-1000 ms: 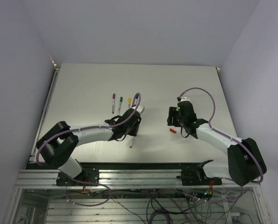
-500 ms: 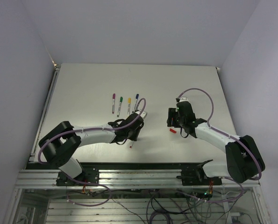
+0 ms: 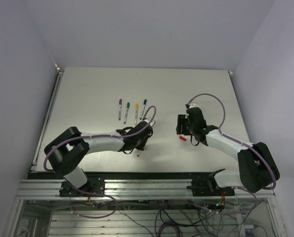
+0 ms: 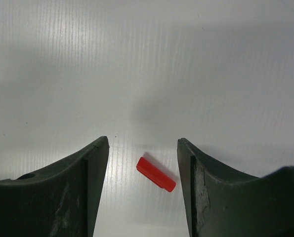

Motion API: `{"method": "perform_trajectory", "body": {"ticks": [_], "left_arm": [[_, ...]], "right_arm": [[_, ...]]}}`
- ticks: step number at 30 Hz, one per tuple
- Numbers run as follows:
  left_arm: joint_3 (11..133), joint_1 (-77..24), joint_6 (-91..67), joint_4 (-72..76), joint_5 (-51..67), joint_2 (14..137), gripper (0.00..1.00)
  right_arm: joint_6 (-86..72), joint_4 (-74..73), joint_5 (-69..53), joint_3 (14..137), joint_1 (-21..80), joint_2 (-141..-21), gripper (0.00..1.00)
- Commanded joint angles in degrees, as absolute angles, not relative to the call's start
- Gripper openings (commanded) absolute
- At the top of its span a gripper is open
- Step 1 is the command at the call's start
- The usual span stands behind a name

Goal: Insert the pens into the pen caps

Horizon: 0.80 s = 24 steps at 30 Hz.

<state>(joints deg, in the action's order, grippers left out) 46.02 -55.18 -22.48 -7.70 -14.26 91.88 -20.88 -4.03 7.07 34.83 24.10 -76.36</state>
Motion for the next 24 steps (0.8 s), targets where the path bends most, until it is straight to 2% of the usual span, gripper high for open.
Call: {"method": "perform_trajectory", "body": {"ticks": [1, 10, 15, 17, 20, 24], "left_arm": [[47.6, -55.8, -22.2, -9.5, -13.8, 92.8, 0.37], [49.3, -56.8, -23.8, -17.5, -14.5, 96.5, 0.36], [49.8, -57.5, -24.7, -20.2, -14.5, 98.1, 0.31], [49.9, -57.6, -24.9, -21.0, -14.2, 98.8, 0.26], [49.9, -57.6, -24.6, -21.3, -13.4, 100.3, 0.08], [50.2, -57.7, -23.2, -20.7, -11.1, 102.0, 0.07]], "right_arm": [[-20.8, -3.2, 6.7, 35.8, 23.9, -77.1, 0.57], [-21.2, -3.4, 6.2, 35.9, 23.9, -76.7, 0.57], [-21.3, -3.3, 5.9, 35.8, 23.9, -77.0, 0.57], [-21.3, -3.3, 5.7, 36.0, 24.0, -77.3, 0.57], [-21.3, -3.6, 5.0, 36.2, 23.9, -77.6, 0.57], [-21.7, -4.4, 4.4, 36.3, 23.9, -77.6, 0.57]]}}
